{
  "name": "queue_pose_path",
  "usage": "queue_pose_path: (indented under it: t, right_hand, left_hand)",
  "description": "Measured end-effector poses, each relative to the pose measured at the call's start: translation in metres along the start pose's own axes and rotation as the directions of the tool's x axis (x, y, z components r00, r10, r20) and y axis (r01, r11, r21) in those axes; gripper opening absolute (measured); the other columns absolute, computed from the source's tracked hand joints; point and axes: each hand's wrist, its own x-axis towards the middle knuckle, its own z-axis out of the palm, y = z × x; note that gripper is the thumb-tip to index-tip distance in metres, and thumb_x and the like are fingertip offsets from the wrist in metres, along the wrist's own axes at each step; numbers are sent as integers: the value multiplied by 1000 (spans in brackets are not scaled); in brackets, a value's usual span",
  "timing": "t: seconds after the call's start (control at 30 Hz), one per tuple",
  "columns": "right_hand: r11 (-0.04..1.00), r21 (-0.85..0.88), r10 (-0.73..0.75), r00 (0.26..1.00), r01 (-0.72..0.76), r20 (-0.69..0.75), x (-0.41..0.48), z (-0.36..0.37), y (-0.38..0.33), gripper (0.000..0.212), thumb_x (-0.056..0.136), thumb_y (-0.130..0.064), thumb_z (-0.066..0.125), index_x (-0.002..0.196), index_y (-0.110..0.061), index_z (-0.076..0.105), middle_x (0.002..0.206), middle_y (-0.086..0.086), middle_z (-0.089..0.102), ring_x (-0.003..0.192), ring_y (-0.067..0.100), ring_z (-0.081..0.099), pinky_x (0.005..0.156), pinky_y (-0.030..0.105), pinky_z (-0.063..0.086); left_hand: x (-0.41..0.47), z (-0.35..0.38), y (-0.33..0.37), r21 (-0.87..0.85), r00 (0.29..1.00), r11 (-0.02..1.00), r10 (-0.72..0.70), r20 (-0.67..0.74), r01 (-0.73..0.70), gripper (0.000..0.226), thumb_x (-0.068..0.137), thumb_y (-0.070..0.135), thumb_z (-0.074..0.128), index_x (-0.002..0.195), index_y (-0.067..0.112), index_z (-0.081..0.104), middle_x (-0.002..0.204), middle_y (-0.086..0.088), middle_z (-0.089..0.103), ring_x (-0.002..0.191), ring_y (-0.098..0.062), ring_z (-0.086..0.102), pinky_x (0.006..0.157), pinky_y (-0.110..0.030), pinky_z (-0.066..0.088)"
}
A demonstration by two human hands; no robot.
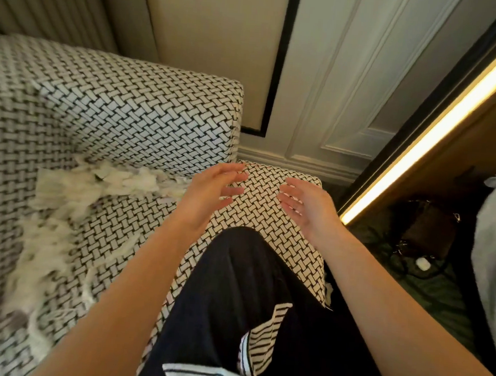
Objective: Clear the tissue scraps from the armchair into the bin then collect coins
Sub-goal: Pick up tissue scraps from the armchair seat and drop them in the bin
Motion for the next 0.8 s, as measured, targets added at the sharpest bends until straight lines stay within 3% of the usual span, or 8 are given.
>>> queue_pose_path:
  t: [0.17,0.3,0.43,0.53,0.7,0.8]
  right_hand:
    - [987,-146,-26,972,62,235,-24,75,26,18,92,-15,58,107,-8,64,92,6,70,83,16,65,85,31,52]
    - [938,-323,21,911,125,413,-41,127,63,19,92,-14,57,109,-9,65,98,7,70,84,14,64,85,31,52]
    - [878,-446,80,864,174,496,-52,163,97,14,93,-13,54,102,-15,65,95,4,70,87,15,64,90,33,50]
    - [813,-536,109,845,227,523,-54,184,123,17,94,-13,53,107,-12,65,104,7,69,93,17,63,90,33,50]
    - [495,-742,147,798,452,585,-47,208,172,35,92,-23,56,127,-22,55,136,-1,49,120,18,49,97,29,37]
    - [139,-817,196,793,560,577,-33,213,198,68,84,-43,64,143,-37,32,155,9,20,142,33,18,112,42,22]
  left_hand:
    - [-36,-84,-18,-34,988,999,1,-155,-6,21,97,21,46,112,21,61,109,0,68,104,-19,63,95,-36,48]
    - [-67,-156,-48,-79,946,997,-47,-322,23,22,97,21,48,113,22,62,109,2,69,103,-18,64,97,-40,47]
    - [-97,-208,-73,-119,890,992,-90,-447,40,23,97,24,47,114,24,62,111,3,68,105,-19,63,96,-39,46]
    - [-117,-230,-87,-181,856,983,-123,-502,35,25,98,22,44,116,21,62,112,0,68,103,-20,63,93,-36,47]
    - [-141,-249,-112,-262,770,964,-196,-607,39,19,95,19,51,108,23,64,108,1,69,103,-21,64,93,-37,48]
    - [-151,-252,-129,-290,727,955,-241,-643,60,17,95,19,52,105,23,65,107,0,69,101,-22,64,96,-42,48]
